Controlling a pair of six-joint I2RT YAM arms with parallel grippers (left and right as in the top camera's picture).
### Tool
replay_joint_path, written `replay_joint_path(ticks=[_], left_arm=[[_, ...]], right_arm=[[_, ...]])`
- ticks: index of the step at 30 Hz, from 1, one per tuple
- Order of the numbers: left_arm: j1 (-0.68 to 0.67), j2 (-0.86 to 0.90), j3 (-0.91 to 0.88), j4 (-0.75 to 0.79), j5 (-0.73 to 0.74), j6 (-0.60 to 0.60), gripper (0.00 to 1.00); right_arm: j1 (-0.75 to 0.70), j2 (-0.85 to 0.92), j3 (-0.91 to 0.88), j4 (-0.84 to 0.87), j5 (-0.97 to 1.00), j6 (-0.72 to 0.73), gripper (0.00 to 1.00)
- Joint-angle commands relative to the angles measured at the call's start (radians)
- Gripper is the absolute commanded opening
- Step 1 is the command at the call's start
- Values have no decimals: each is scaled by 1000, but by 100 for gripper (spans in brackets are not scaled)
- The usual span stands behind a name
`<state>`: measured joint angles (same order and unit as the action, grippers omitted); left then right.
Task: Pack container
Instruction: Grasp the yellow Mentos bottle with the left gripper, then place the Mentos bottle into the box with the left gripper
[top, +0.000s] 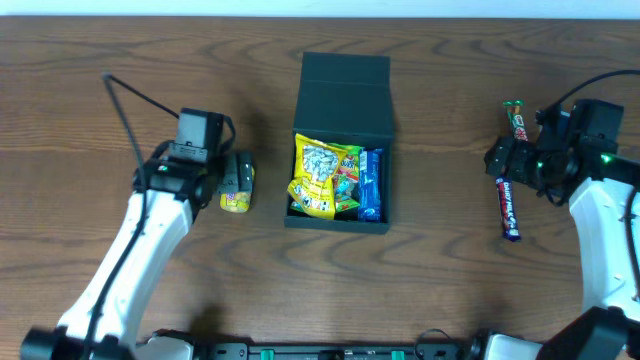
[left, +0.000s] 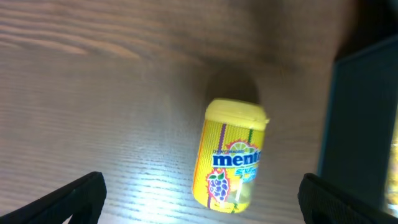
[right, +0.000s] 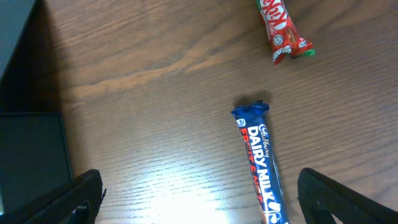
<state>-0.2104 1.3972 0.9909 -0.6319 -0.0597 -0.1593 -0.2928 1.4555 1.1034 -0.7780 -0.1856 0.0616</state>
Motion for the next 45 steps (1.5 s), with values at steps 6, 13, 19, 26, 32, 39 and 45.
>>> replay_joint_path(ticks=[6, 13, 19, 26, 32, 39, 45], left_arm=[[-25, 187, -44, 66, 0, 138, 100], [-26, 330, -44, 112, 7, 138, 85], [-26, 335, -44, 134, 7, 137, 57], [-26, 300, 10, 76, 8, 121, 32], [-40, 149, 158, -4, 10, 2, 11], [-322, 103, 263, 55, 53, -247, 6], [-500, 244, 263, 163, 71, -417, 6]], right_arm=[[-5, 3, -2, -5, -6, -6, 99], [-5, 3, -2, -8, -6, -6, 99], [-5, 3, -2, -8, -6, -6, 99], [-5, 3, -2, 1, -5, 24, 99], [-5, 3, -2, -1, -5, 32, 99], [-5, 3, -2, -3, -5, 93, 99], [-5, 3, -2, -15, -5, 98, 99]])
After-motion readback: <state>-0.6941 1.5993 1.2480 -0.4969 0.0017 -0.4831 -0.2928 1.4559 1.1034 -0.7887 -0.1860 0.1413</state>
